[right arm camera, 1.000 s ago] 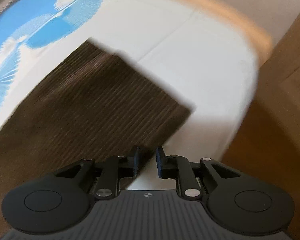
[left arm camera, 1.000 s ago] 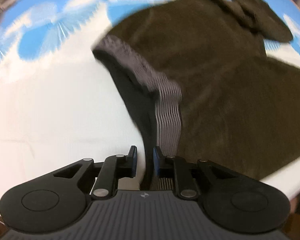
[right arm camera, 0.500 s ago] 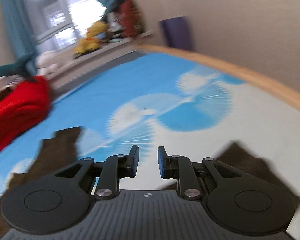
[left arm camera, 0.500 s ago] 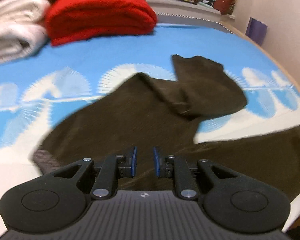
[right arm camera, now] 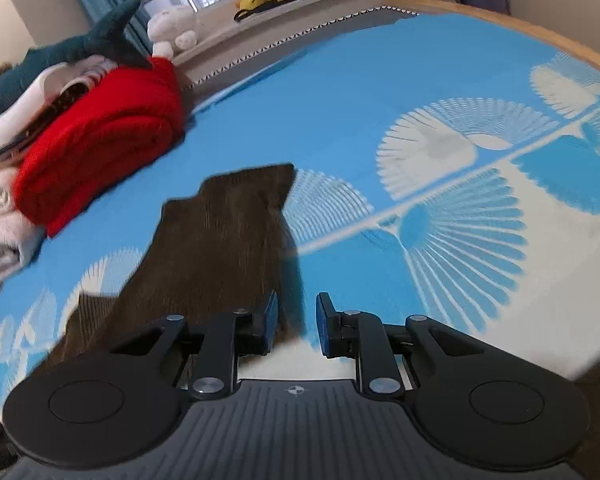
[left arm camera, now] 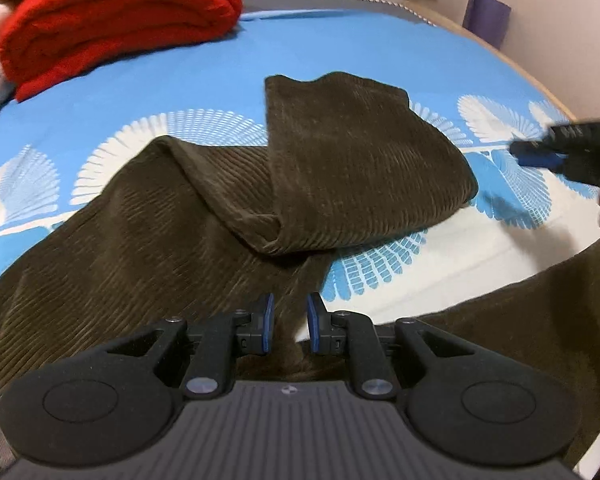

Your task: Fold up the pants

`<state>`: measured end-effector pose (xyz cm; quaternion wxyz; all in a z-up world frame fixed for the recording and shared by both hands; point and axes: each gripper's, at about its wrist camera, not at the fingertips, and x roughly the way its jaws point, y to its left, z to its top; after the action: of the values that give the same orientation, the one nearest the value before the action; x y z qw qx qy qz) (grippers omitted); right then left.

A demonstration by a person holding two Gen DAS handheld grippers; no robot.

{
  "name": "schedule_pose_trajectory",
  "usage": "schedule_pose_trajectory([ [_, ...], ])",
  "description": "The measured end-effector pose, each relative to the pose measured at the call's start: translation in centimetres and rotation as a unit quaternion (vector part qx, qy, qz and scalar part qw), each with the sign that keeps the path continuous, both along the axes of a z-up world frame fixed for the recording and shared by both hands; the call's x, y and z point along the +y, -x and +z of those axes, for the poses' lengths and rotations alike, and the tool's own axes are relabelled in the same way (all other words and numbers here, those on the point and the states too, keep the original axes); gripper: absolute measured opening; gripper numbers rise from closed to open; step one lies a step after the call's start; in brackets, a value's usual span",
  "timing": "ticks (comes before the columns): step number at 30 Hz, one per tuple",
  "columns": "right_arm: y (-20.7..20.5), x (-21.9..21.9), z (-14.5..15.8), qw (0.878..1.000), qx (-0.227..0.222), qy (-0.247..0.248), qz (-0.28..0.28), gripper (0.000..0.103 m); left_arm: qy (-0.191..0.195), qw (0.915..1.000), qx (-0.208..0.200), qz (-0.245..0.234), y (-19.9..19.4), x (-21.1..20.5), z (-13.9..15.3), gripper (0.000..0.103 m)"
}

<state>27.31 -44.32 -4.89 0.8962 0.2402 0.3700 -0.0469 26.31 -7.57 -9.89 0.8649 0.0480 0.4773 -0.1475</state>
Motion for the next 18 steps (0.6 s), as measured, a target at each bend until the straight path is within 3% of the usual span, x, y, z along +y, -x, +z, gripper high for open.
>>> schedule_pose_trajectory([
  [3,-2.8,-1.4,-2.1,0.998,-0.015,-0.056,-0.010,0.023,0.002,1.0000,-0.001,0.004,-1.0,-0.6,-0.9,0.037],
  [8,-7.4,-3.4,-4.7,0.993,-0.026,-0.102,-0.045,0.023,-0.008,0.9999,0.011,0.003,-2.4,-1.4,-3.2,0.037],
  [13,-10.6,-5.2,-8.0,0.983,-0.010,-0.172,-0.065,0.026,-0.024,0.9994,0.024,-0.002,-3.2,-1.7,-5.0,0.037],
  [18,-13.1,-4.3,-9.5,0.980,-0.008,-0.196,-0.039,0.043,-0.021,0.9990,0.039,0.002,-3.8,-1.4,-5.5,0.037],
])
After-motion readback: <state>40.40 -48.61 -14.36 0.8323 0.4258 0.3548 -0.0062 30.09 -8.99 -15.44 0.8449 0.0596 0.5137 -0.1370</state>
